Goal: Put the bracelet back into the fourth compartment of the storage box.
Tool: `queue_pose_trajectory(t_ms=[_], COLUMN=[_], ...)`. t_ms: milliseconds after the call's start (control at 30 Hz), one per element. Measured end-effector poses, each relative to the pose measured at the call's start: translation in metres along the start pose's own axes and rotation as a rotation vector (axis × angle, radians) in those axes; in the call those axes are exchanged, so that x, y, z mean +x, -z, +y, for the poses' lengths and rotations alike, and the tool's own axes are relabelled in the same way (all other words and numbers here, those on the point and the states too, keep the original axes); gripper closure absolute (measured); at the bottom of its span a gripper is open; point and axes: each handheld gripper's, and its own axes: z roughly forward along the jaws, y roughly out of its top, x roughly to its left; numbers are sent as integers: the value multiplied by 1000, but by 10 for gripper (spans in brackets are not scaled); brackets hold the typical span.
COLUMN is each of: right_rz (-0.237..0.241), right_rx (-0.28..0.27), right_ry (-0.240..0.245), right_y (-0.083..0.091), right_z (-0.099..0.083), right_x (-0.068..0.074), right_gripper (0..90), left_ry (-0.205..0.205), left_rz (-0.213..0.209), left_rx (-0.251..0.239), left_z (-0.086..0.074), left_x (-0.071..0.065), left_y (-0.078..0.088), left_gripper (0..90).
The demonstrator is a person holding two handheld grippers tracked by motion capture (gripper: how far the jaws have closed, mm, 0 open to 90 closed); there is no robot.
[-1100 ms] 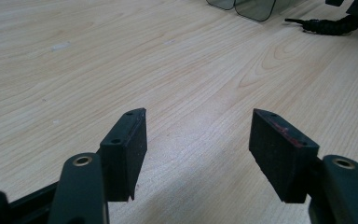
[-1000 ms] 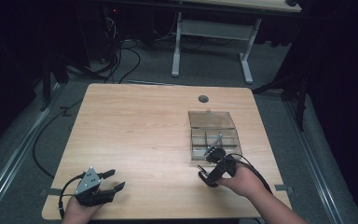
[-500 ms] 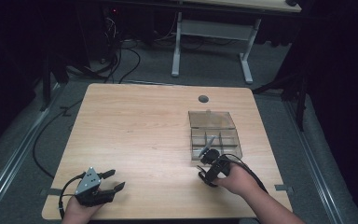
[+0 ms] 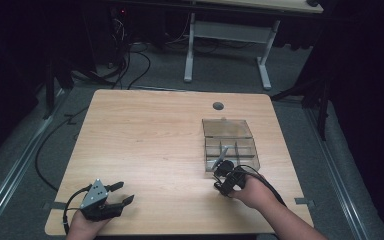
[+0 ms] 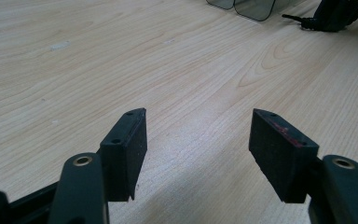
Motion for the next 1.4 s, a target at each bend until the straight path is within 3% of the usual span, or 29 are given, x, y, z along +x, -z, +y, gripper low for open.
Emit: queue_pose_trajectory(t_ms=[67,133,300,567,633,867,1133,1400], right_rz=[-18,-12,-22,8,16,13,10,6], right_rx=[-6,-9,-4,-27,-38,-47,-53,-66], right_ry=[41,49,102,89,86,84,79,78], right_y=[0,0,1,20,36,56,62,62], right_z=[0,0,1,-3,-3,0,10,37], right_x=[-2,-1,2,-4,-8,-15,-20,-29], right_gripper=[691,747,772,772,772,772,772,772], left_ry=[-1,0,2,1,1,1,2,3], left_rz=[1,0,1,0,0,0,0,-2], left_rx=[0,0,-1,0,1,-2,-3,-2], left_z=[0,0,0,0,0,0,0,0], left_x=[0,0,0,0,0,0,0,1], left_y=[0,0,0,0,0,0,0,0], left_gripper=[372,373,372,372,372,372,373,373])
